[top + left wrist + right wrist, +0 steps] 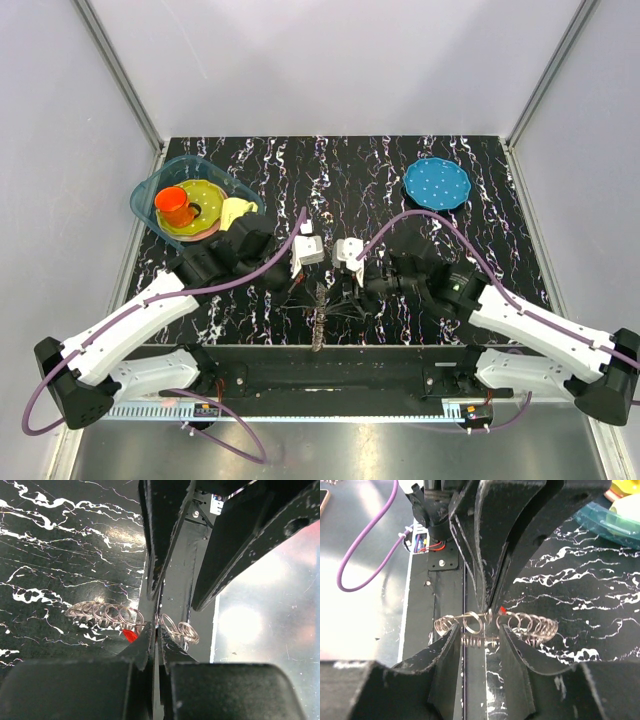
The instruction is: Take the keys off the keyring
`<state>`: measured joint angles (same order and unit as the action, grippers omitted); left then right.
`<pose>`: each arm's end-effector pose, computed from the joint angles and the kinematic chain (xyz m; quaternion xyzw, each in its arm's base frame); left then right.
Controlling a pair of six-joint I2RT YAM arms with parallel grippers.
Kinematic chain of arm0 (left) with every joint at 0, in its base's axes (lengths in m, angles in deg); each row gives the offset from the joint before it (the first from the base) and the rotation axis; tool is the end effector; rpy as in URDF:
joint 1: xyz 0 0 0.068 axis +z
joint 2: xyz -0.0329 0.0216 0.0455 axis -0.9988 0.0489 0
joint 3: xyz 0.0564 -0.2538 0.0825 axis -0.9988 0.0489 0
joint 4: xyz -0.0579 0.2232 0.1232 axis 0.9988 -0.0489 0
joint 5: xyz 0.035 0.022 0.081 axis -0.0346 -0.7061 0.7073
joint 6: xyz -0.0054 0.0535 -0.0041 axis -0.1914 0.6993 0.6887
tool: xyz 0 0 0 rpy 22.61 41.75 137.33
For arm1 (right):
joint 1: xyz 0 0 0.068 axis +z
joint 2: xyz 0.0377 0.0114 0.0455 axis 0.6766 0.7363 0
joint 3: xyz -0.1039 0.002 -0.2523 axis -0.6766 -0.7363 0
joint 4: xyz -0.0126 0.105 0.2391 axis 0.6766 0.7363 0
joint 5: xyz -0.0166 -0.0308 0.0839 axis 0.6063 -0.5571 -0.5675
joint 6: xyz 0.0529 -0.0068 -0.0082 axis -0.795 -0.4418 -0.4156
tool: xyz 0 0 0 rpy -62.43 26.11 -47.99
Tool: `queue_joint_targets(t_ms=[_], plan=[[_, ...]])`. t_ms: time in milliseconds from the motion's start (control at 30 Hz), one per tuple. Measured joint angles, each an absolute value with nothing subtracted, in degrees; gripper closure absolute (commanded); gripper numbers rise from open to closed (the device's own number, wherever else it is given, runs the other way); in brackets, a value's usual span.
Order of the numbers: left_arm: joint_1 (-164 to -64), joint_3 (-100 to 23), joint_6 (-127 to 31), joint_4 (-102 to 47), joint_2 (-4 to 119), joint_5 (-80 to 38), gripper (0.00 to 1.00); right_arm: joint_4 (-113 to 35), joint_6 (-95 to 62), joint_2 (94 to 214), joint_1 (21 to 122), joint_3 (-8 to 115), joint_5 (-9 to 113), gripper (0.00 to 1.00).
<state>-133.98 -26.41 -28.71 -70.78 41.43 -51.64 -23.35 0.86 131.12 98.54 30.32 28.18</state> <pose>0.1264 -0.1669 0.3367 0.5126 0.7018 -0.4157 0.2681 0.1121 0.1992 0.3330 -0.5644 0.5842 0.4155 0.4093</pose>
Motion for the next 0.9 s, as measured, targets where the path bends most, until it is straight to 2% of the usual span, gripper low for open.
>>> queue_joint_targets(t_ms=[200, 567, 700, 900], plan=[[-133.98, -26.43, -28.73, -70.78, 41.43, -52.49, 1.0, -27.7, 0.55, 133.04, 98.22, 29.64, 25.22, 0.62], [-133.98, -26.43, -28.73, -70.74, 41.43, -53.93, 1.0, -31.37, 0.58, 134.55, 97.89, 27.24, 23.5, 0.63], [-133.98, -26.41, -28.73, -70.7, 41.43, -54.17, 1.0, -31.48, 0.6, 134.55, 97.47, 26.16, 23.5, 0.68], [-133.98, -26.43, -28.75, -70.57, 41.43, -54.52, 1.0, -32.55, 0.6, 134.81, 97.23, 25.9, 22.89, 0.68]])
